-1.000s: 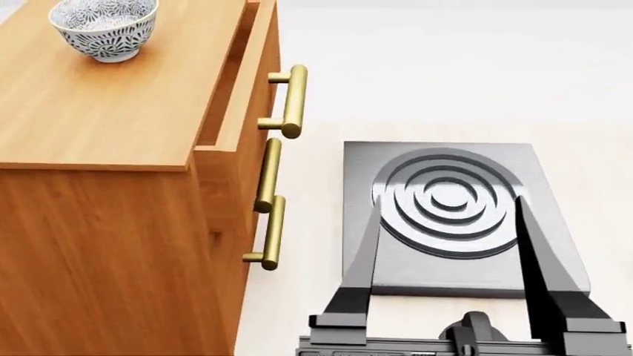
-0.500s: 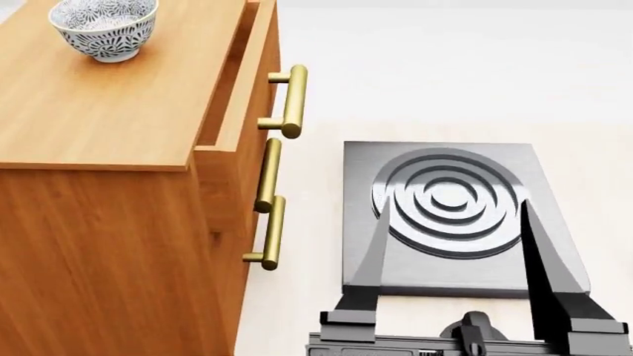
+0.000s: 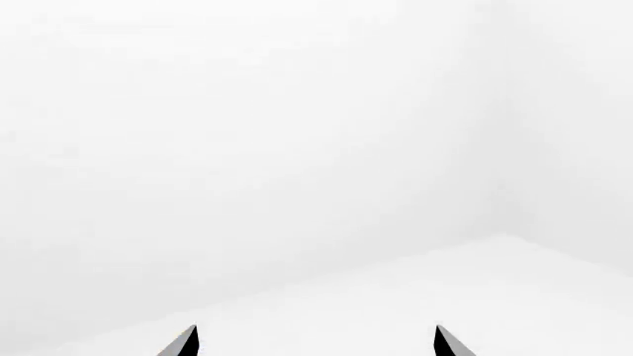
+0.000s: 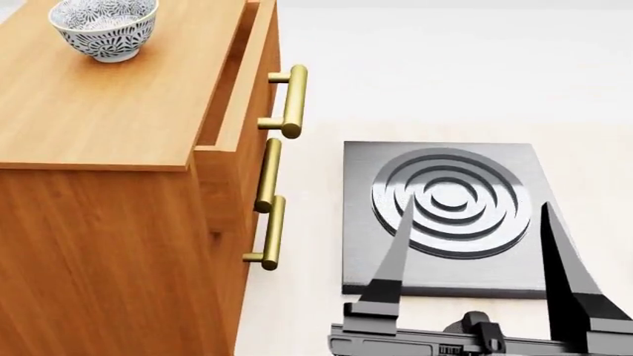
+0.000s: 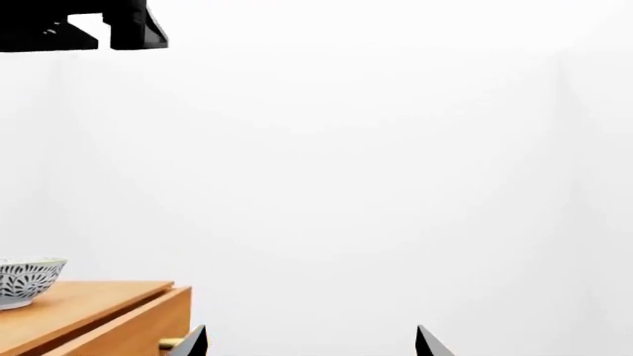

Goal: Pick the akita bowl on the wooden cabinet and place it on the plate.

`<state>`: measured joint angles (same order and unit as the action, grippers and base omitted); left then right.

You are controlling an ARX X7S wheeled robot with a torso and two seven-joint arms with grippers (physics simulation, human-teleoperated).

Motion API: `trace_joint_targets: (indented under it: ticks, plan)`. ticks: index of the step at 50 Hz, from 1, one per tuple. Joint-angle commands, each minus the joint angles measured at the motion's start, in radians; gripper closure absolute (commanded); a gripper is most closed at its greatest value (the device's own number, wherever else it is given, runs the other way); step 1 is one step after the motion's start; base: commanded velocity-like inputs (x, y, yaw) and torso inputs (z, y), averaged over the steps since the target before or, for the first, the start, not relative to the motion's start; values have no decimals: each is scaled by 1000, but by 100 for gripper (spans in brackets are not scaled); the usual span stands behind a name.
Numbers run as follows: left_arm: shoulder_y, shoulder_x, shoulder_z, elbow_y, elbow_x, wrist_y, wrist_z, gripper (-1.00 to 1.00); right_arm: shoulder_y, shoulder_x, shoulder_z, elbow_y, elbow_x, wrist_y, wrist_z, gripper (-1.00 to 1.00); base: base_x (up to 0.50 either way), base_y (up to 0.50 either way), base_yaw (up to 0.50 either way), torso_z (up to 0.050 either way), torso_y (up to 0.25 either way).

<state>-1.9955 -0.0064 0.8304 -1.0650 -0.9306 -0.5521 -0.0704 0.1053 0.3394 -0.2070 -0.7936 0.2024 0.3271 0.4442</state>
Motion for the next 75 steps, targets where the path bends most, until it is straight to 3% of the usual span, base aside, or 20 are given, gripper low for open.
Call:
trace_joint_targets:
  ticks: [1,7,12,20,26,31,46,53,63,75]
  plan:
    - [-93,-1,154,-244,-120,49,-19,-100,1,3,4,30,6,-14,1,-100,0,0,0,0,0]
    - [-79,6,-104,-244,209,-48,2,-100,6,5,0,38,2,-14,3,-100,0,0,0,0,0]
    - [-78,6,-88,-244,254,-115,-17,-100,5,7,0,37,1,-15,6,-100,0,0,0,0,0]
    - [-58,2,-480,-244,625,-149,-1,-100,1,10,-1,37,2,-19,9,-100,0,0,0,0,0]
    - [-44,-2,-623,-244,809,-170,-5,-100,3,10,-6,42,1,-21,9,-100,0,0,0,0,0]
    - [-27,-12,-647,-244,889,-220,-18,-100,4,11,-8,42,0,-21,10,-100,0,0,0,0,0]
    - [-20,-60,-721,-244,920,-272,6,-100,8,13,-18,43,2,-21,13,-100,0,0,0,0,0]
    - [-34,-68,-674,-244,948,-263,39,-100,10,14,-24,44,0,-21,14,-100,0,0,0,0,0]
    - [-49,-81,-615,-244,957,-298,-73,-100,10,14,-35,46,-1,-25,15,-100,0,0,0,0,0]
    - [-41,-87,-594,-244,930,-300,3,-100,11,17,-42,45,-4,-25,18,-100,0,0,0,0,0]
